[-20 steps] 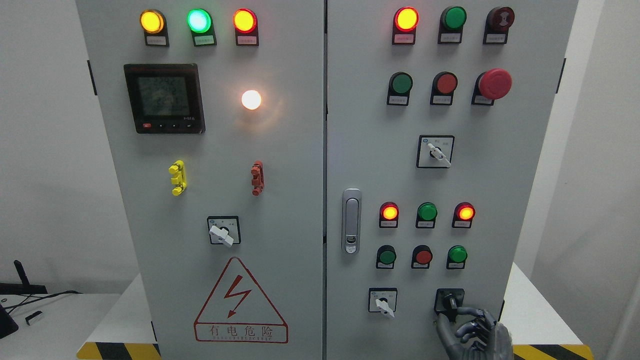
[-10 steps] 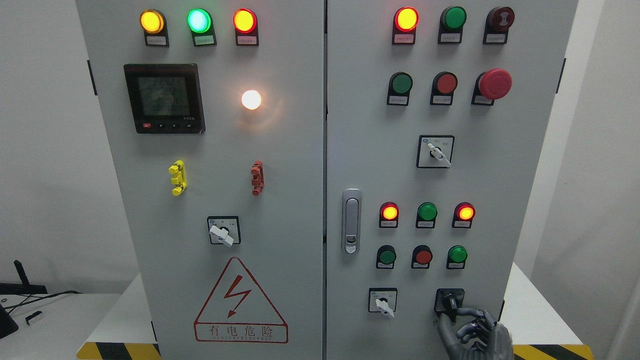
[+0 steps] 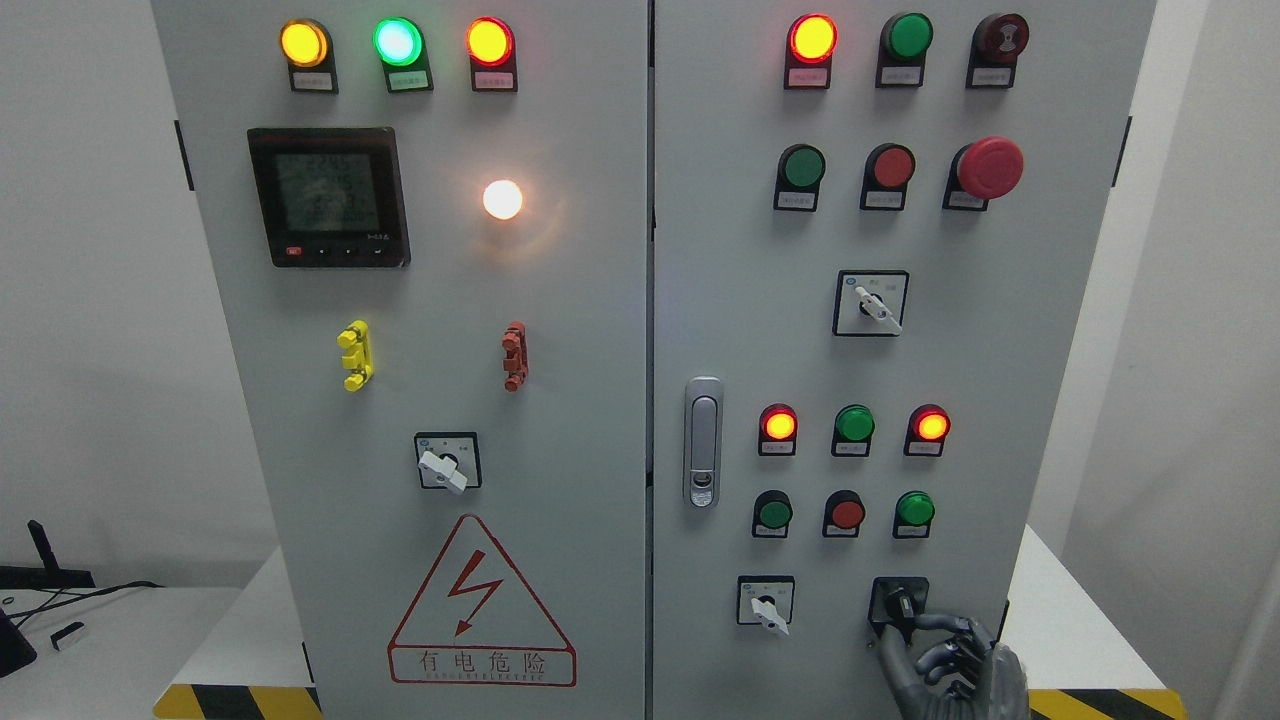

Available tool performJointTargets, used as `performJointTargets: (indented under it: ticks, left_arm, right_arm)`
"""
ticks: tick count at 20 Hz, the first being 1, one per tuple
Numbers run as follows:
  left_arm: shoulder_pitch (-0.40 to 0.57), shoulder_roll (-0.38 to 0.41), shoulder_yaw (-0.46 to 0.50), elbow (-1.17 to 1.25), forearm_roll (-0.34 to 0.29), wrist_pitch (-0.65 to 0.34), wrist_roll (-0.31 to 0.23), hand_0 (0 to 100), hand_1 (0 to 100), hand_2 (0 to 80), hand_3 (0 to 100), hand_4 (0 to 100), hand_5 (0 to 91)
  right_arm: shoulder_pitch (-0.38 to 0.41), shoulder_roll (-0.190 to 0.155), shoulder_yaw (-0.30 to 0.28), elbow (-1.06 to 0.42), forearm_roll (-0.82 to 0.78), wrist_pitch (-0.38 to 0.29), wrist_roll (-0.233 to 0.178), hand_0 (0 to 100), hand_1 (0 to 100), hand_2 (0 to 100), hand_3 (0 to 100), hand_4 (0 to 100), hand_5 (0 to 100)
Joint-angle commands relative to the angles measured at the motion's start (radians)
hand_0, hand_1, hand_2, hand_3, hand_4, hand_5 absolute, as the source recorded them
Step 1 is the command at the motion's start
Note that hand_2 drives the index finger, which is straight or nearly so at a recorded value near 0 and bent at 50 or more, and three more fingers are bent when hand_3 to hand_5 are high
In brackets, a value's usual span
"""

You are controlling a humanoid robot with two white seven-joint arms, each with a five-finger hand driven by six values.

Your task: Trip black knob to open circuit

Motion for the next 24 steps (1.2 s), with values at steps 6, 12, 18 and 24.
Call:
performJointTargets:
  ticks: [6, 12, 18, 24]
  left_arm:
    - [0.0, 0.001, 0.0, 0.001, -0.031, 0.0, -0.001, 12, 39, 0.0, 0, 0, 0.0]
    - [0.0, 0.0, 0.0, -0.001, -0.031, 0.0, -0.001, 12, 39, 0.0, 0, 0, 0.0]
    - [0.0, -0.001, 0.0, 0.001, -0.031, 0.0, -0.001, 12, 39, 0.0, 0, 0, 0.0]
    - [0.0, 0.0, 0.0, -0.001, -0.031, 0.0, -0.001, 12, 39, 0.0, 0, 0, 0.0]
  right_arm:
    - [-0.014, 0.001, 0.024, 0.019, 0.004, 0.0, 0.0, 33, 79, 51, 85, 85, 95]
    - [-0.014, 0.001, 0.024, 0.025, 0.006, 0.0, 0.0, 34, 79, 52, 85, 85, 95]
    - [-0.015, 0.001, 0.022, 0.026, 0.006, 0.0, 0.0, 35, 80, 52, 85, 85, 95]
    - [-0.015, 0.001, 0.022, 0.025, 0.006, 0.0, 0.0, 37, 80, 52, 86, 85, 95]
